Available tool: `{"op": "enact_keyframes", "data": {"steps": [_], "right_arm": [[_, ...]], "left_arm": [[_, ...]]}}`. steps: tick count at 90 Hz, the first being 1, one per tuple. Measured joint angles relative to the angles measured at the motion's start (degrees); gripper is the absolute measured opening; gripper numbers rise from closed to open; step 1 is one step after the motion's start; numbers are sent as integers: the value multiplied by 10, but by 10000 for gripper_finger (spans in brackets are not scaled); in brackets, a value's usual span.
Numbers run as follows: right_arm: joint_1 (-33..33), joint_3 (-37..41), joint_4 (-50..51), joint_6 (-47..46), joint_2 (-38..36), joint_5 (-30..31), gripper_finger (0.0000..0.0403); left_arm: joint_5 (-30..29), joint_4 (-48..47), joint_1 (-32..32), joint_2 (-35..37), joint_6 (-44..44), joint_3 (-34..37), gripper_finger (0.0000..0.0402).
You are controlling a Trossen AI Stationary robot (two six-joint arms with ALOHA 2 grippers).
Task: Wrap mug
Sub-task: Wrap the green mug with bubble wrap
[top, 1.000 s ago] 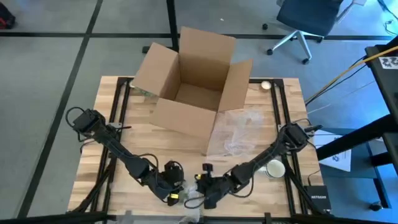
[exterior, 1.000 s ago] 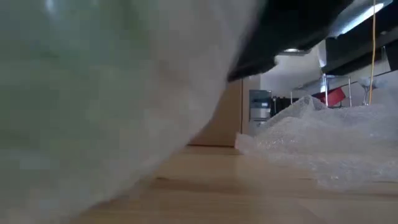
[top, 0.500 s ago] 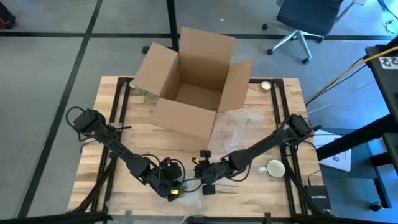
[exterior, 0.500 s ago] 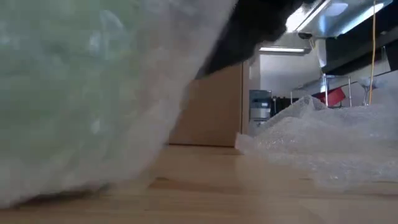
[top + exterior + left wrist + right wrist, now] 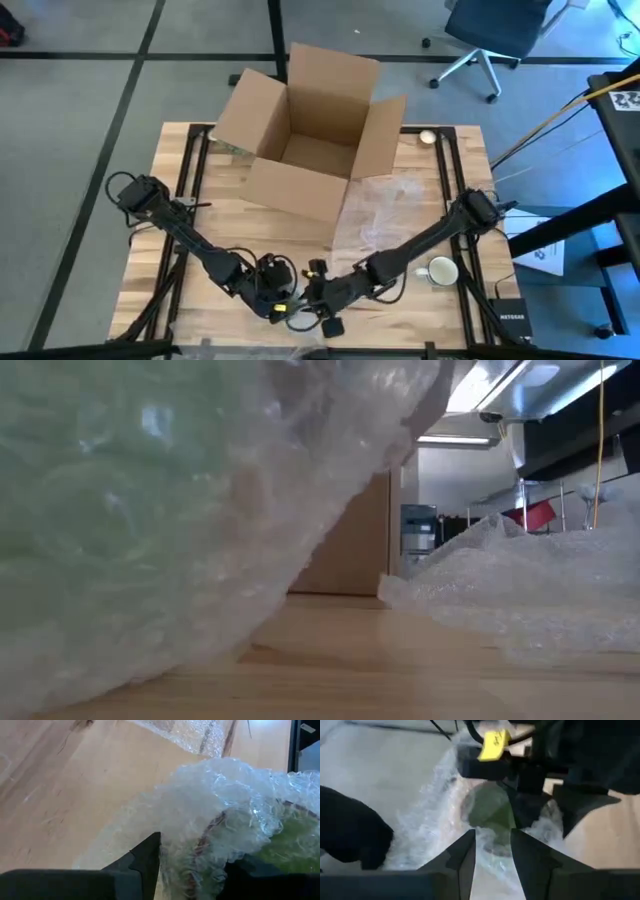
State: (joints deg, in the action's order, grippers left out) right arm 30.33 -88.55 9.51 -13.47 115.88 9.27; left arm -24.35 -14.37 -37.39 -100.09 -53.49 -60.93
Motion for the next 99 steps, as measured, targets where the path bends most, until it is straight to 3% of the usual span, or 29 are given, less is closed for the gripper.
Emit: {"op": "enact_keyframes", "data": {"steps": [19, 30, 69, 99], "right_arm": [[-5, -148, 167, 0, 92, 27, 110], [-14, -188, 209, -1, 122, 26, 110], [-19, -189, 206, 0, 132, 3, 110], [-26, -188, 203, 2, 134, 4, 110]], "left_arm": [[2, 1, 0, 0, -2, 0, 124], [4, 2, -1, 0, -5, 0, 124], [15, -66, -24, 63, 9, -25, 124], [7, -59, -48, 94, 26, -25, 124]]}}
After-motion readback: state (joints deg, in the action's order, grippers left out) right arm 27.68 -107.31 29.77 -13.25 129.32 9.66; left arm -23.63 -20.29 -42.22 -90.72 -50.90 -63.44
